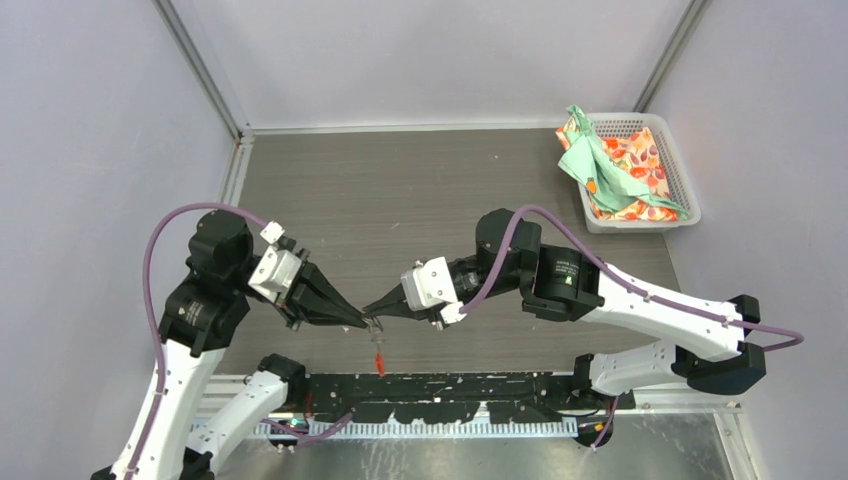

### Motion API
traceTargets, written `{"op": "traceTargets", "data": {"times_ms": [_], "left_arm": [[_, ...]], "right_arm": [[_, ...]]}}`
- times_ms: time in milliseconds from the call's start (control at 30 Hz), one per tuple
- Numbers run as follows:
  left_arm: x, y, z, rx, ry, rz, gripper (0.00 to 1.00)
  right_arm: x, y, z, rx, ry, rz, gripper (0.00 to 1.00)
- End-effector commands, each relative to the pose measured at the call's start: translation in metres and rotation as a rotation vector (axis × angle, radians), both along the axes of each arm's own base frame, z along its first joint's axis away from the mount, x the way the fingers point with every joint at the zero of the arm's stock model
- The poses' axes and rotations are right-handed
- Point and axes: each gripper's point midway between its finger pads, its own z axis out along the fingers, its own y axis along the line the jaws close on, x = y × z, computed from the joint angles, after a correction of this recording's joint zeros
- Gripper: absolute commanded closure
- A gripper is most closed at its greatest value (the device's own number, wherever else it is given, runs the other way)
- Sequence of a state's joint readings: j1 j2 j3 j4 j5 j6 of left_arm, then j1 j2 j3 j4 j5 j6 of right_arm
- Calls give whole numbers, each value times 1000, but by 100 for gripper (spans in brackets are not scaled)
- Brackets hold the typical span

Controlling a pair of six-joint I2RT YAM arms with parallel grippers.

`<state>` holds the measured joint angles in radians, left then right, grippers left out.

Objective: Put the keys on the keyring

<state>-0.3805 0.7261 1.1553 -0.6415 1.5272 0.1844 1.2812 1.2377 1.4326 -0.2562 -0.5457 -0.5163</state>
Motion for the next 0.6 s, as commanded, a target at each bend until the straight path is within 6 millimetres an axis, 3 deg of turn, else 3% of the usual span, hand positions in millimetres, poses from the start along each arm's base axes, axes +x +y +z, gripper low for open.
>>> {"op": "traceTargets", "data": {"times_ms": [0, 333, 567], "left_arm": [[-10, 3, 11, -26, -59, -20, 100], [-11, 4, 11, -28, -61, -23, 100], [-9, 3, 9, -27, -62, -19, 100]], "right_arm": [[14, 5, 15, 30, 4, -73, 99], [23, -7, 21, 58, -23, -143, 99], [18, -6, 19, 47, -5, -114, 97]]}}
